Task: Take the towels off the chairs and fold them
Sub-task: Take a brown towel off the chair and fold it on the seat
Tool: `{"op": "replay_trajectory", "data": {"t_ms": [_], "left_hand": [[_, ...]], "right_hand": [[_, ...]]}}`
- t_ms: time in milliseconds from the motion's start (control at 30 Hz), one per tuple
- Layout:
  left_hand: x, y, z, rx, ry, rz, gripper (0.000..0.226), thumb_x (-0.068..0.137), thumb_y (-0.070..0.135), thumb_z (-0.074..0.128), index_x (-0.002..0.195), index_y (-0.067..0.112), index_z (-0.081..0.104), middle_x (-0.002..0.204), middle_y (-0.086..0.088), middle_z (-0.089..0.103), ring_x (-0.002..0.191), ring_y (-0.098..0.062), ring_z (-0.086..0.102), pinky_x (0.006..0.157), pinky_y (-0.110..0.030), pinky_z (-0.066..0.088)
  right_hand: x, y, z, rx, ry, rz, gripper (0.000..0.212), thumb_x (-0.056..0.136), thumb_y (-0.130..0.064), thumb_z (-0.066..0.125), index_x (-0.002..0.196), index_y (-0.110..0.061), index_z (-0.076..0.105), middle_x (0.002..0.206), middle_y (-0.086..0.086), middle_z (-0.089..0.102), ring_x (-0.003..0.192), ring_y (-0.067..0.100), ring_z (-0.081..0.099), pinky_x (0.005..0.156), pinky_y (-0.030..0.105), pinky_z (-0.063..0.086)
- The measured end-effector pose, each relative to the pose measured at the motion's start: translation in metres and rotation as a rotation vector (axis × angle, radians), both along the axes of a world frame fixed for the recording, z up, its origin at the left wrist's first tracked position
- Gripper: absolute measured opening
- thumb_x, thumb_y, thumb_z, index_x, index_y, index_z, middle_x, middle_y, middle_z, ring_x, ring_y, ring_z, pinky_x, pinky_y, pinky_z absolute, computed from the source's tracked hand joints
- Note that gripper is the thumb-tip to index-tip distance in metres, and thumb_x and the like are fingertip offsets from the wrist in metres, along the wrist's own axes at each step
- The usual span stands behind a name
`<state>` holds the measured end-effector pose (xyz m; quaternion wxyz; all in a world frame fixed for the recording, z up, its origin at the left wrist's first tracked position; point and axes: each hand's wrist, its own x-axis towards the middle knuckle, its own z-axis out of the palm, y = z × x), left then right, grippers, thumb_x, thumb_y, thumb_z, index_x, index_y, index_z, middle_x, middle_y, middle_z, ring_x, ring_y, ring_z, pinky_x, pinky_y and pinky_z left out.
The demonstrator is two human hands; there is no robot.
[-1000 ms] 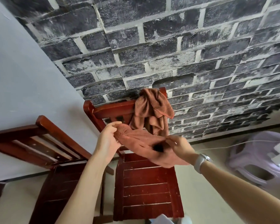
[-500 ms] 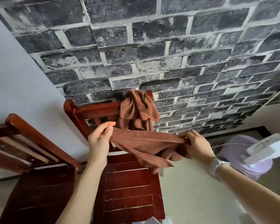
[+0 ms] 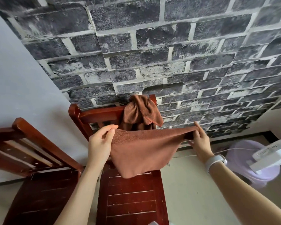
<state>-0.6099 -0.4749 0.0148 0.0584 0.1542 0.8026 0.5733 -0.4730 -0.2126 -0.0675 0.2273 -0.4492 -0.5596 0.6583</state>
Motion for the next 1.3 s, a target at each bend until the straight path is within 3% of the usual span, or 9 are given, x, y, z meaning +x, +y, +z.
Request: {"op": "replay_trajectory", "data": {"t_ms": [233, 367, 500, 633, 700, 867, 1100, 1200, 1300], "left_hand": [[-0.001, -0.020, -0.013, -0.128, -0.016, 0.024, 0.025, 0.089, 0.009, 0.054, 0.107, 0.021, 0.068, 0.102, 0.013, 0.064, 0.101, -0.002, 0.057, 0.091, -0.018, 0.041], [0.010, -0.037, -0.033, -0.137, -0.134, 0.075, 0.032, 0.088, 0.002, 0.053, 0.110, 0.020, 0.066, 0.106, 0.010, 0.063, 0.104, -0.005, 0.055, 0.093, -0.022, 0.040], [0.037, -0.063, -0.066, -0.167, -0.251, 0.148, 0.032, 0.086, -0.002, 0.056, 0.104, 0.022, 0.067, 0.104, 0.003, 0.065, 0.100, -0.009, 0.058, 0.090, -0.021, 0.040], [0.076, -0.096, -0.098, -0.294, -0.296, 0.165, 0.028, 0.082, 0.003, 0.063, 0.104, 0.020, 0.068, 0.106, -0.001, 0.067, 0.100, -0.015, 0.062, 0.089, -0.023, 0.042], [0.094, -0.108, -0.104, -0.334, -0.297, 0.193, 0.028, 0.081, 0.001, 0.064, 0.107, 0.011, 0.068, 0.104, -0.004, 0.067, 0.096, -0.016, 0.062, 0.086, -0.021, 0.042], [0.115, -0.143, -0.117, -0.440, -0.176, 0.222, 0.029, 0.080, -0.002, 0.065, 0.107, 0.007, 0.068, 0.097, -0.012, 0.069, 0.087, -0.019, 0.061, 0.079, -0.015, 0.043], [0.126, -0.199, -0.126, -0.497, -0.079, 0.150, 0.020, 0.076, 0.002, 0.070, 0.095, 0.003, 0.072, 0.091, -0.016, 0.071, 0.077, -0.022, 0.061, 0.075, -0.023, 0.041], [0.132, -0.228, -0.132, -0.476, -0.096, 0.125, 0.017, 0.077, 0.003, 0.069, 0.093, 0.003, 0.072, 0.091, -0.015, 0.072, 0.076, -0.017, 0.058, 0.067, -0.008, 0.039], [0.137, -0.248, -0.135, -0.470, -0.139, 0.112, 0.017, 0.080, 0.004, 0.066, 0.097, 0.002, 0.071, 0.095, -0.014, 0.071, 0.079, -0.019, 0.059, 0.075, -0.020, 0.040]], "right_hand": [[0.002, 0.010, 0.006, -0.150, 0.147, -0.015, 0.025, 0.088, 0.004, 0.046, 0.096, -0.012, 0.063, 0.084, 0.007, 0.060, 0.069, 0.015, 0.058, 0.054, 0.021, 0.053], [0.024, 0.006, -0.011, -0.233, 0.120, 0.068, 0.030, 0.085, 0.008, 0.048, 0.091, -0.017, 0.062, 0.090, 0.008, 0.060, 0.077, 0.018, 0.057, 0.077, 0.030, 0.047], [0.057, -0.012, -0.039, 0.094, -0.155, 0.304, 0.026, 0.081, 0.009, 0.058, 0.091, -0.014, 0.064, 0.089, 0.008, 0.063, 0.083, 0.020, 0.057, 0.065, 0.008, 0.046], [0.088, -0.033, -0.062, 0.330, -0.420, 0.478, 0.022, 0.080, 0.006, 0.059, 0.093, -0.009, 0.069, 0.088, 0.006, 0.064, 0.083, 0.023, 0.058, 0.068, 0.015, 0.044], [0.097, -0.045, -0.071, 0.254, -0.428, 0.467, 0.028, 0.078, 0.013, 0.056, 0.094, -0.006, 0.067, 0.090, 0.009, 0.064, 0.082, 0.025, 0.057, 0.062, 0.006, 0.045], [0.115, -0.072, -0.079, -0.042, -0.503, 0.479, 0.042, 0.076, 0.022, 0.050, 0.113, 0.004, 0.060, 0.100, 0.018, 0.060, 0.074, 0.023, 0.056, 0.051, 0.006, 0.048], [0.144, -0.133, -0.066, 0.276, -0.580, 0.500, 0.020, 0.085, 0.004, 0.054, 0.092, -0.005, 0.070, 0.084, 0.005, 0.062, 0.076, 0.020, 0.051, 0.058, 0.003, 0.038], [0.158, -0.167, -0.068, 0.087, -0.457, 0.341, 0.026, 0.086, 0.008, 0.050, 0.104, -0.003, 0.066, 0.082, 0.007, 0.058, 0.069, 0.016, 0.048, 0.055, 0.007, 0.040], [0.170, -0.193, -0.062, -0.132, -0.390, 0.282, 0.026, 0.084, 0.008, 0.053, 0.104, -0.006, 0.064, 0.084, 0.009, 0.054, 0.070, 0.014, 0.047, 0.061, 0.016, 0.042]]}}
